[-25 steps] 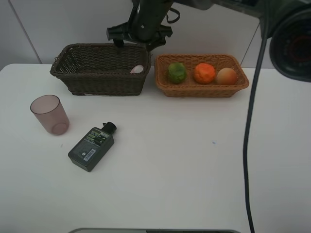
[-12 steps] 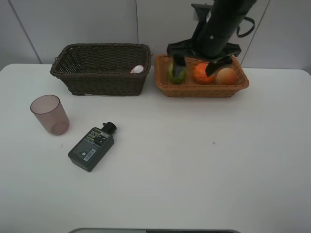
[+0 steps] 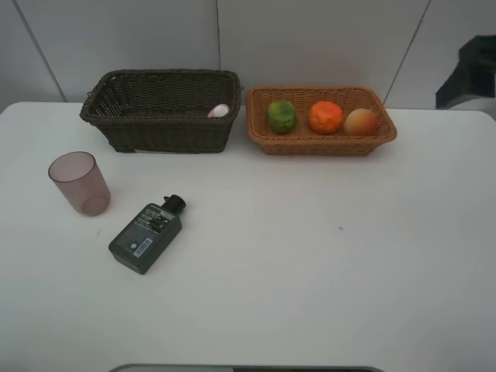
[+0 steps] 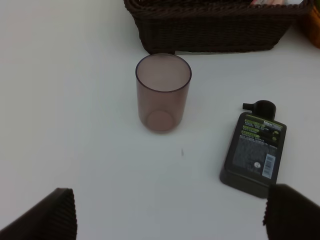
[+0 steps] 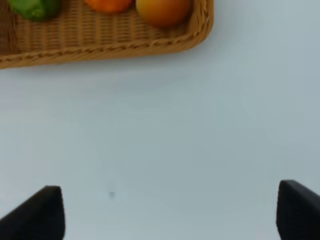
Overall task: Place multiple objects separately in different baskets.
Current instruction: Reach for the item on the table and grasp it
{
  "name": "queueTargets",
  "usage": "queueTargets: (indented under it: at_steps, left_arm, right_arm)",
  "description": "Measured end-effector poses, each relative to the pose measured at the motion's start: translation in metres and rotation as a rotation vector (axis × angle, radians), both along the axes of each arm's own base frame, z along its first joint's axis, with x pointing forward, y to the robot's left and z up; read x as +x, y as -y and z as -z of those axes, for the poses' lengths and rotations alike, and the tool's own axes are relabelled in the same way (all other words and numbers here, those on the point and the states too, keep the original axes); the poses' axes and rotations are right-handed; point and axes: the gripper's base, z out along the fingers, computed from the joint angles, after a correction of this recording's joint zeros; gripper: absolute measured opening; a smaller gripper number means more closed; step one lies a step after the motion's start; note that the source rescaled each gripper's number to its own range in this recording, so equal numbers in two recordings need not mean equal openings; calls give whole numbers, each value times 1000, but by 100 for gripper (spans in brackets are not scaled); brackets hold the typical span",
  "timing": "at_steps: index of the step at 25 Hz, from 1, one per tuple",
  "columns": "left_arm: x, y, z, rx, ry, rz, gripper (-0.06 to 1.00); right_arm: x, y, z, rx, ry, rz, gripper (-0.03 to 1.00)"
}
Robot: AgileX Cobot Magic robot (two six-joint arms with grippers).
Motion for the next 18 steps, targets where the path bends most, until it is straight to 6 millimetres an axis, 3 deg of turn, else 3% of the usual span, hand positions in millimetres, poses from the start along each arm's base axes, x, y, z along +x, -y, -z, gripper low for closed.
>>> queueTargets:
  at_steps: [6,9,18]
  left_arm:
    - [0,0,0,0,0,0,96]
    - [0,0,0,0,0,0,96]
    - [0,0,0,0,0,0,96]
  right_arm:
    - [-84,16,-7,27,187,-5,90]
    - [-114,21,-4,2,279,-45,90]
    - [-164,30,17,-17,416,-74,90]
